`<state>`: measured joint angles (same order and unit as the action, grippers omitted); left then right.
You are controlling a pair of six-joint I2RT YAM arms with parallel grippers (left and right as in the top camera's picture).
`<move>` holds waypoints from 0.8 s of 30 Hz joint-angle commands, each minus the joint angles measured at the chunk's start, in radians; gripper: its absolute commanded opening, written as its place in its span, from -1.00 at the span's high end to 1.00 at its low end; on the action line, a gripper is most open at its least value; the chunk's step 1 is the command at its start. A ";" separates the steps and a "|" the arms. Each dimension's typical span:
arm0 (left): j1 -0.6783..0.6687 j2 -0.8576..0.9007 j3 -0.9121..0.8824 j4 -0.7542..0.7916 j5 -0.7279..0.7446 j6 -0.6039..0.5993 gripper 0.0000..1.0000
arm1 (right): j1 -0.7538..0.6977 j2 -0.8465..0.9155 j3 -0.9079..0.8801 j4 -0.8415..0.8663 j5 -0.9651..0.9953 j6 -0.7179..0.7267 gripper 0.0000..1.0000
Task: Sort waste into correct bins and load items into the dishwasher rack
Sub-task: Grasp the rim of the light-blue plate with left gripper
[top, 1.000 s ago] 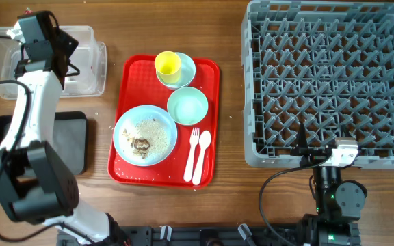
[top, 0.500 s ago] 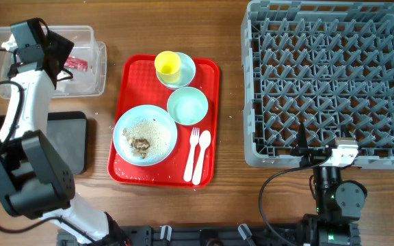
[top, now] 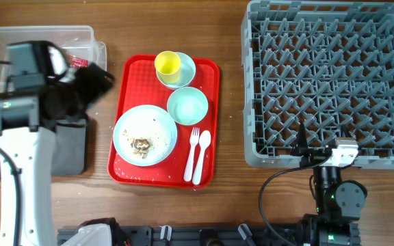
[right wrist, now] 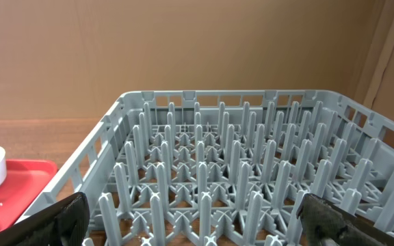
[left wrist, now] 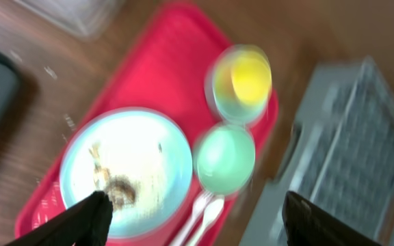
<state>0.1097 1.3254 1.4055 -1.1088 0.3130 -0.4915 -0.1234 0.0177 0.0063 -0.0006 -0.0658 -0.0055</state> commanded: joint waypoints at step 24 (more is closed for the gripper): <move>-0.871 0.206 -0.364 0.103 -0.625 -0.415 0.11 | -0.005 -0.004 -0.001 0.002 0.013 -0.014 -1.00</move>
<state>-0.7258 1.4315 1.0546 -1.0332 -0.1413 -0.8314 -0.1234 0.0177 0.0063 -0.0006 -0.0658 -0.0055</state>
